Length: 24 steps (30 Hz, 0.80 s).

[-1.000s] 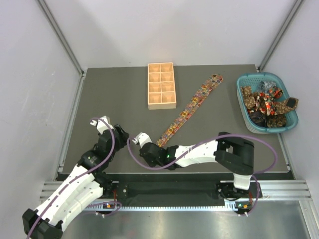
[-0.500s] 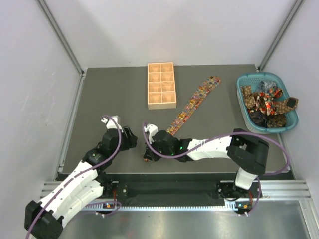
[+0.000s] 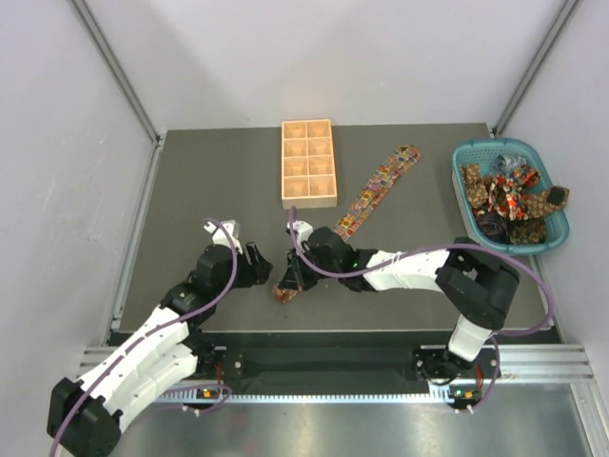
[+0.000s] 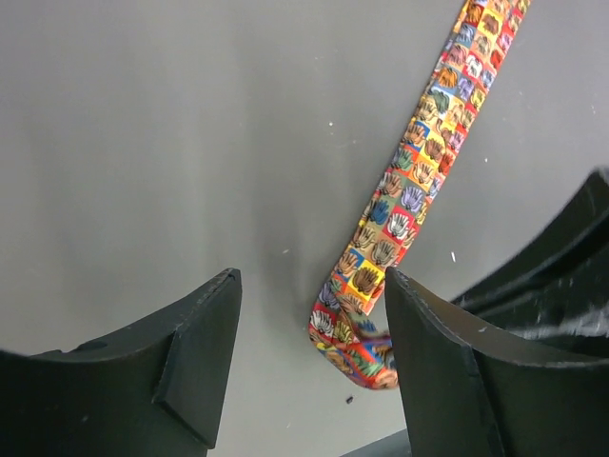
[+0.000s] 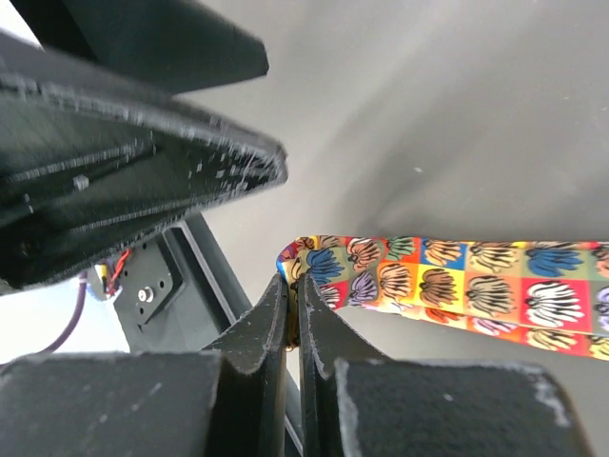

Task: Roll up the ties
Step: Roll the tie

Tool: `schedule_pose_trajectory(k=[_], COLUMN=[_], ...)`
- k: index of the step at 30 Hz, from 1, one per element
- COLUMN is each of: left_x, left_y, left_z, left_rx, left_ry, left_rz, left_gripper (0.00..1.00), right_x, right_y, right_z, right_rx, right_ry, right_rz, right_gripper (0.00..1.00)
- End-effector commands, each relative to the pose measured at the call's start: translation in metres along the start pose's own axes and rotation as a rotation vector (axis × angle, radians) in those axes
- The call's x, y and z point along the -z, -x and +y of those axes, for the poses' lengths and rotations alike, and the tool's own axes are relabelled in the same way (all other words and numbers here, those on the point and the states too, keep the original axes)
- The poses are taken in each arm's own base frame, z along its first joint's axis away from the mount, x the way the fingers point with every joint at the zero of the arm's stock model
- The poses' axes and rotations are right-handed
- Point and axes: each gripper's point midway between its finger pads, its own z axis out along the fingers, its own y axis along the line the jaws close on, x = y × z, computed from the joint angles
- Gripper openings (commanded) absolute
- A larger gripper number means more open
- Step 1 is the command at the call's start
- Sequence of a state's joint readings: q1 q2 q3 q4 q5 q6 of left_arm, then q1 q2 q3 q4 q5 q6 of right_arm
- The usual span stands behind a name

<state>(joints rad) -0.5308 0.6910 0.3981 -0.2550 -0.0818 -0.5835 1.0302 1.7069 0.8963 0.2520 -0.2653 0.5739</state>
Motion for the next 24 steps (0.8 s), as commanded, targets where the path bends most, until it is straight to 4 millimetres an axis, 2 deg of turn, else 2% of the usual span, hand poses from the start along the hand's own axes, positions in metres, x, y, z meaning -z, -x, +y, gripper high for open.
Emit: schedule_pose_trajectory(k=[1, 8, 15, 18, 19, 21, 22, 24], left_x=[-0.005, -0.007, -0.009, -0.011, -0.011, -0.013, -0.013, -0.014], left_y=[0.005, 0.0, -0.01, -0.018, -0.017, -0.024, -0.019, -0.023], left_z=[-0.011, -0.015, -0.031, -0.039, -0.043, -0.045, -0.049, -0.05], left_rx=[-0.022, -0.038, -0.068, -0.107, -0.12, -0.168, -0.184, -0.244], left_ry=[-0.06, -0.088, -0.166, -0.187, -0.193, -0.158, -0.146, -0.086], left_rz=[-0.018, 0.003, 0.046, 0.073, 0.073, 0.078, 0.061, 0.049], left_gripper=[0.66, 0.67, 0.72, 0.78, 0.85, 0.86, 0.86, 0.85], right_x=[0.0, -0.007, -0.006, -0.008, -0.011, -0.012, -0.013, -0.013], right_y=[0.011, 0.004, -0.001, -0.003, -0.003, -0.004, -0.003, 0.0], right_z=[-0.003, -0.036, -0.066, -0.072, -0.073, -0.074, -0.074, -0.071], right_rx=[-0.016, -0.008, -0.007, 0.0, 0.001, 0.006, 0.007, 0.014], right_ry=[0.046, -0.038, -0.106, -0.119, -0.12, -0.109, -0.1, -0.073], right_rz=[-0.016, 0.044, 0.077, 0.101, 0.108, 0.12, 0.122, 0.124], right_gripper=[0.0, 0.0, 0.0, 0.0, 0.0, 0.0, 0.0, 0.0])
